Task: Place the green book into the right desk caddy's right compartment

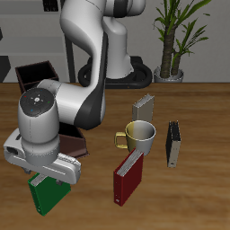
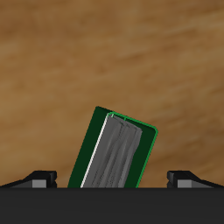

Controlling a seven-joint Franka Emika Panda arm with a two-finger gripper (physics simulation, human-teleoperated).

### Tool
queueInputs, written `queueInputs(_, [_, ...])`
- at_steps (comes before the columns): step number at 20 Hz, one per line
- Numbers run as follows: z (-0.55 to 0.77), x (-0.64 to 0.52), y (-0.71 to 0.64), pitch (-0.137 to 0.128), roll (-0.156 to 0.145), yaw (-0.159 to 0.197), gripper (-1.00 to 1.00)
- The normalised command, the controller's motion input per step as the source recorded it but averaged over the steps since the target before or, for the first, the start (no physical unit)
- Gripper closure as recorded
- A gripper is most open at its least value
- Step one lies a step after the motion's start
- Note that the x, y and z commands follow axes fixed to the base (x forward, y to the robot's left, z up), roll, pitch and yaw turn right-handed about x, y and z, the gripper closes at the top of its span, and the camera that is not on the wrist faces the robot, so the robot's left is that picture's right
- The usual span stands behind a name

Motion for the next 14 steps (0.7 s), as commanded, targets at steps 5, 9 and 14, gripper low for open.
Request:
queueInputs(5, [-0.3, 0.04, 0.11, 0.042, 0.024, -0.004, -1.0])
queueInputs(9, [-0.23, -0.01, -0.08, 0.028, -0.006, -0.019, 1.0])
queueInputs(14, [-0.09, -0.06, -0.1, 0.004, -0.005, -0.023, 1.0])
